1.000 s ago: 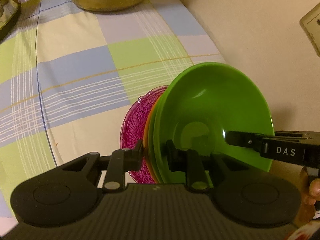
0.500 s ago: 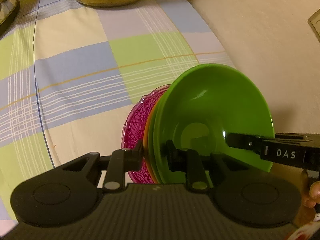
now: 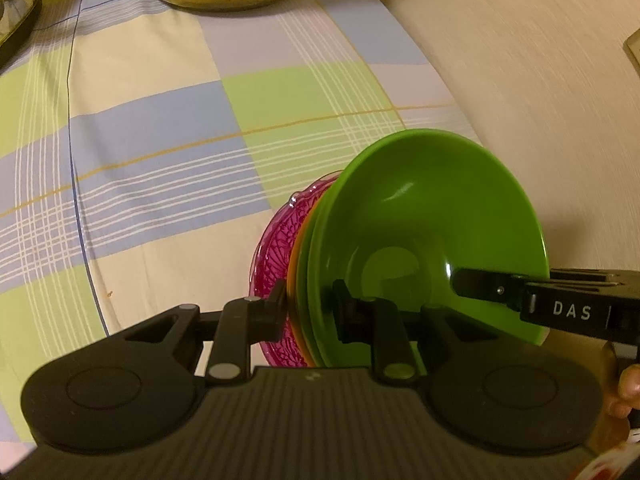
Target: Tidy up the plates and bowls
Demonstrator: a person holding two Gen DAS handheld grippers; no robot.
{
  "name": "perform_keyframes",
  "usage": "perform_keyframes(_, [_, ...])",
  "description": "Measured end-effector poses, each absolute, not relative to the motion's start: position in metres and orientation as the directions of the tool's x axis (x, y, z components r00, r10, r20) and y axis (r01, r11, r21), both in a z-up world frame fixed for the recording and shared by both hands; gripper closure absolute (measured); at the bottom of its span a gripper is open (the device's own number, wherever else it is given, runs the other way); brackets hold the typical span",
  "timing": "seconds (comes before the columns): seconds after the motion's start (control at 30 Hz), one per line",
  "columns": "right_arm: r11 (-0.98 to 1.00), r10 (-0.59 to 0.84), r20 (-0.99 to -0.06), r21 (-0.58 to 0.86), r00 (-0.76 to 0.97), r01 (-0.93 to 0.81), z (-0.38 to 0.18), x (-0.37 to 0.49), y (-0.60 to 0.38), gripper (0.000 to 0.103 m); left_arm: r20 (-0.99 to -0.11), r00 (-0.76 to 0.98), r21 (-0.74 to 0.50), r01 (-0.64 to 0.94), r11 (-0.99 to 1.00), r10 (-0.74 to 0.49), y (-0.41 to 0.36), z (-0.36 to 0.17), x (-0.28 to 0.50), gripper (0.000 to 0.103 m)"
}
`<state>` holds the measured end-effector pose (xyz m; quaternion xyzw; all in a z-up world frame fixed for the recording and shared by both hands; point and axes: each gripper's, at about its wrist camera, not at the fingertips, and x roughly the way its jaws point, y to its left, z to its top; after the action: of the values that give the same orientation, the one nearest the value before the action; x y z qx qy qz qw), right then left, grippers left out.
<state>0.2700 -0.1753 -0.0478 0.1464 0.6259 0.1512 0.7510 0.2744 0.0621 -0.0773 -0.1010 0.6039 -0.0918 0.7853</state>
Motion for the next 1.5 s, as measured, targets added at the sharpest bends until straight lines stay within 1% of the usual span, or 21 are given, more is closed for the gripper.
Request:
perform_keyframes(0.4, [0.916,0.401,-0.901,0.397,0.167,-0.056,-0.048,0.271,-0.172,0.082,-0.930,0.254,-0.271,0.023,0.962,-0.268,0.062,-0.075,0.274,0.083])
perform_keyframes(0.5, [0.918,0.397,-0.902,0.392,0.172,-0.063,-0.048,0.270,-0.171,0.082,-0.928,0.257,-0.275,0.019,0.961,-0.270,0.063,-0.075,0.274,0.082])
perform_keyframes(0.53, [0.917,0.399,-0.900,0.395,0.174,-0.060,-0.048,0.270,-0.171,0.081,-0.928,0.258,-0.275,0.020,0.961,-0.270,0.063,-0.075,0.273,0.080])
perform_keyframes(0.57, [0.914,0.404,-0.897,0.401,0.176,-0.058,-0.048,0.270,-0.171,0.075,-0.926,0.263,-0.275,0.023,0.961,-0.271,0.063,-0.074,0.273,0.076])
perform_keyframes(0.6, [0.910,0.414,-0.892,0.410,0.179,-0.060,-0.048,0.269,-0.170,0.061,-0.925,0.268,-0.275,0.024,0.961,-0.271,0.063,-0.074,0.273,0.073])
perform_keyframes(0.63, [0.907,0.420,-0.889,0.417,0.182,-0.061,-0.047,0.268,-0.170,0.051,-0.924,0.272,-0.274,0.024,0.961,-0.270,0.063,-0.073,0.273,0.068])
perform_keyframes(0.67, [0.906,0.423,-0.886,0.419,0.188,-0.061,-0.046,0.267,-0.170,0.039,-0.923,0.276,-0.273,0.024,0.962,-0.269,0.064,-0.071,0.272,0.064])
perform_keyframes(0.7, [0.907,0.420,-0.886,0.416,0.195,-0.064,-0.045,0.267,-0.169,0.037,-0.923,0.280,-0.269,0.024,0.963,-0.265,0.065,-0.070,0.271,0.062])
perform_keyframes(0.8, [0.911,0.411,-0.887,0.407,0.211,-0.064,-0.041,0.266,-0.168,0.036,-0.919,0.295,-0.267,0.018,0.963,-0.260,0.069,-0.066,0.269,0.051])
perform_keyframes(0.87, [0.915,0.402,-0.888,0.399,0.224,-0.061,-0.038,0.266,-0.170,0.033,-0.914,0.310,-0.272,0.011,0.962,-0.262,0.074,-0.062,0.267,0.035])
perform_keyframes(0.9, [0.916,0.400,-0.887,0.398,0.230,-0.058,-0.037,0.266,-0.171,0.032,-0.911,0.319,-0.274,0.010,0.962,-0.263,0.076,-0.060,0.266,0.034])
perform_keyframes(0.97, [0.913,0.404,-0.883,0.404,0.240,-0.050,-0.034,0.264,-0.174,0.031,-0.905,0.331,-0.280,0.007,0.960,-0.266,0.081,-0.056,0.263,0.022])
perform_keyframes(1.07, [0.908,0.412,-0.875,0.416,0.255,-0.042,-0.027,0.262,-0.179,0.030,-0.891,0.364,-0.291,-0.001,0.957,-0.271,0.089,-0.048,0.258,0.013])
perform_keyframes(1.27, [0.887,0.442,-0.844,0.461,0.302,-0.010,-0.007,0.253,-0.189,0.027,-0.848,0.452,-0.321,-0.020,0.947,-0.278,0.104,-0.024,0.236,0.000])
perform_keyframes(1.4, [0.882,0.437,-0.824,0.470,0.361,0.007,0.010,0.241,-0.196,0.026,-0.799,0.536,-0.346,-0.041,0.937,-0.272,0.114,-0.009,0.208,0.000])
perform_keyframes(1.5, [0.874,0.434,-0.803,0.485,0.409,0.025,0.024,0.226,-0.203,0.026,-0.760,0.605,-0.352,-0.076,0.933,-0.238,0.120,-0.001,0.180,0.000])
